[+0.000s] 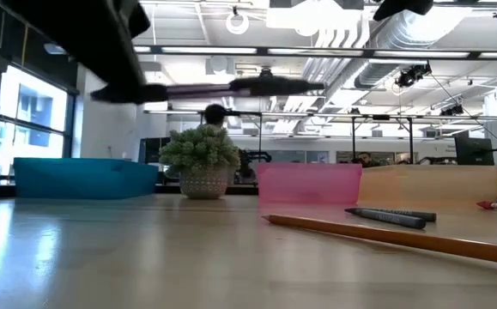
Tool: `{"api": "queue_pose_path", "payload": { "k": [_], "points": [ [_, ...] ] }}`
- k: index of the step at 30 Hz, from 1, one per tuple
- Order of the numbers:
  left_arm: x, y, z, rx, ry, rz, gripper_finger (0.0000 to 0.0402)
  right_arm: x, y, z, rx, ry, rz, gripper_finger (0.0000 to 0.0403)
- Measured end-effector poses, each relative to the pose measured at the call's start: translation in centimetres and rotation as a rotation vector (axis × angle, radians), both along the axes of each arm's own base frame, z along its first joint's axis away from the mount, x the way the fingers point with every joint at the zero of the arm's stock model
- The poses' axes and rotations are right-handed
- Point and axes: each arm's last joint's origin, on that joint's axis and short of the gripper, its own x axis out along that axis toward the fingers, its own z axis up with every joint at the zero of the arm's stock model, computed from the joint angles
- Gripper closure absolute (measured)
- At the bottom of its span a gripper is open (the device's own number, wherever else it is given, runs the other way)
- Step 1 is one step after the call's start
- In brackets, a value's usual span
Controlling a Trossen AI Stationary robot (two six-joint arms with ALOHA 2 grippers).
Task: Sort crayons/erasers/pens/pencils in bins
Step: Put the purple pen into the orange bin
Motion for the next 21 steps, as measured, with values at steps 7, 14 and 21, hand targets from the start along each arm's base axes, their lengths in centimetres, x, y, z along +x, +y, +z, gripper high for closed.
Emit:
{"api": "queue_pose_path", "payload": {
  "k": [7,14,21],
  "points": [
    [-0.3,2.2,2.1,0.083,-0.053,0.097,0.0387,0.0,0.9,0.1,0.004,-0.021,0.045,0.0231],
    [-0.8,4.9,0.9,0.032,-0.086,0.201,0.0387,0.0,1.3,0.2,0.002,-0.034,0.071,0.0231],
    [-1.4,6.9,0.9,-0.055,-0.287,0.272,0.0387,0.3,1.4,0.5,0.009,-0.069,0.073,0.0231]
  ]
}}
